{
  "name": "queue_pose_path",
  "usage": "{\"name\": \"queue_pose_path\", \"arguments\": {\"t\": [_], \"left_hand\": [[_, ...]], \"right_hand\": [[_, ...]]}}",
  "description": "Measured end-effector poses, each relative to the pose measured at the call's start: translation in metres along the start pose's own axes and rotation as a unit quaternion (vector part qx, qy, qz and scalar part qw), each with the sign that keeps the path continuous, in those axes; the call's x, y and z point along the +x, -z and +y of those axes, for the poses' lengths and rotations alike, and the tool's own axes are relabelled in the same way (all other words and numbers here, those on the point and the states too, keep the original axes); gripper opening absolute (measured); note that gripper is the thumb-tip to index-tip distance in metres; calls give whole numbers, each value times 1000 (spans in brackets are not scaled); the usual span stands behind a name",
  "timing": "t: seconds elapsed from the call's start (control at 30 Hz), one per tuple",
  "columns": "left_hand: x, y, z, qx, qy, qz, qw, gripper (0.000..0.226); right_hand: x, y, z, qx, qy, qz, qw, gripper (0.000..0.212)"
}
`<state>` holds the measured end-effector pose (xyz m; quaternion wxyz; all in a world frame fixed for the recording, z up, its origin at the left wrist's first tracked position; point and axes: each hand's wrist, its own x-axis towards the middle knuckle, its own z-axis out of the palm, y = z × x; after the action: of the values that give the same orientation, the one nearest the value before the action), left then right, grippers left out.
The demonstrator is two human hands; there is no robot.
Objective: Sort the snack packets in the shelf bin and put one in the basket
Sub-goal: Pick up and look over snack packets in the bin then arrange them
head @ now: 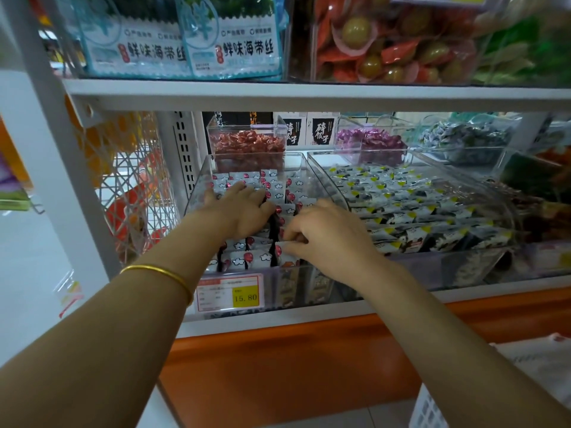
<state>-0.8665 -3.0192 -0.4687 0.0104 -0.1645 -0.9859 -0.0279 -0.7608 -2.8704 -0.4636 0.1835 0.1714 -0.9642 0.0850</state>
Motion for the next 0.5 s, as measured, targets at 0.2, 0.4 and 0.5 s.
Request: {"name": "queue_pose_path", "arguments": {"t": [0.2, 0.4, 0.5], "left_hand": [[-50, 12, 14, -121, -27, 112, 986, 48], [-102, 31, 29, -331, -92, 188, 920, 37], [-115, 36, 35, -360, -103, 161, 913, 43]], "right_hand": [[-3, 10, 2, 113, -26, -2, 993, 14], [-21, 41, 14, 288, -100, 109, 946, 18], [-31, 50, 21, 390, -139, 166, 895, 16]]}}
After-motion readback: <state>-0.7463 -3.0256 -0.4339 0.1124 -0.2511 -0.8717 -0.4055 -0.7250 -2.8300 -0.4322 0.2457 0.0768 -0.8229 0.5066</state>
